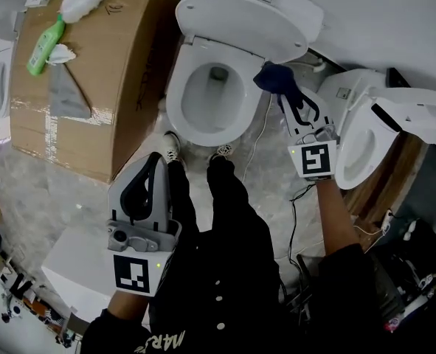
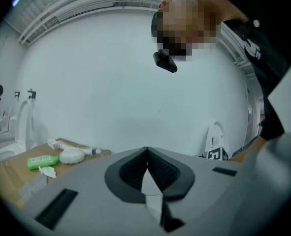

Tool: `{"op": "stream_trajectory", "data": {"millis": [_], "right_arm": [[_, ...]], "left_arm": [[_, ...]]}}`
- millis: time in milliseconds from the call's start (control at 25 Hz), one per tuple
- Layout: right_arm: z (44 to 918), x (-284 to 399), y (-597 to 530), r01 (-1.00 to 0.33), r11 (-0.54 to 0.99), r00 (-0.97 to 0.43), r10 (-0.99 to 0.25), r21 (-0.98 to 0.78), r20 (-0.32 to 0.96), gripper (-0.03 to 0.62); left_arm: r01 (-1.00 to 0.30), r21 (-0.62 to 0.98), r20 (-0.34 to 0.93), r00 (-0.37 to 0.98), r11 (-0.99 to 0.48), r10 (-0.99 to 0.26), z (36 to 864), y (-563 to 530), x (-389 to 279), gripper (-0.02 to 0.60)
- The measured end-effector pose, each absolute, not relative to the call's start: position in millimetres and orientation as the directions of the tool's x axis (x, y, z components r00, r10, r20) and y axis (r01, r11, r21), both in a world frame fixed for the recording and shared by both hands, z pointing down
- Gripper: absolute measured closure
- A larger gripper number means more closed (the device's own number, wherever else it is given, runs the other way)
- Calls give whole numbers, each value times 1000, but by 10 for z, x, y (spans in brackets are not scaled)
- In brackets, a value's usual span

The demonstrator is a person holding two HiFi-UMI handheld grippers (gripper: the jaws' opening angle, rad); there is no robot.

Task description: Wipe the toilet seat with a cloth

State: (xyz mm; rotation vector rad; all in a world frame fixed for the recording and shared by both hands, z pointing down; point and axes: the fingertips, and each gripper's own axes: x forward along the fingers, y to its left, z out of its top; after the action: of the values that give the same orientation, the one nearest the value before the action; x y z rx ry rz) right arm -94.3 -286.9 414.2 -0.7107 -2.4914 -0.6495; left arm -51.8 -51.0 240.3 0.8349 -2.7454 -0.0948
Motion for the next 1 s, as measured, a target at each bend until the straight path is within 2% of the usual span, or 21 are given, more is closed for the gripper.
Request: {"op": "stream_trajectory", "data": {"millis": [240,560,1000], "right_arm": [[4776,-1088,-2807,642,687,-712,367,342,598,522],[5660,-1185,-2714,764,475,-623,370,437,689,522],[6759,-1321,-2678,821,165,-570,250,546,782,522]], "left_arm": [[-536,183,236,-790,824,-566,2826,-619,-545,571],[-546,252,251,-760,799,-599,3322,-741,-527,571],[-544,272,264,-751,794,-605,3774,-704,-576,571]]}}
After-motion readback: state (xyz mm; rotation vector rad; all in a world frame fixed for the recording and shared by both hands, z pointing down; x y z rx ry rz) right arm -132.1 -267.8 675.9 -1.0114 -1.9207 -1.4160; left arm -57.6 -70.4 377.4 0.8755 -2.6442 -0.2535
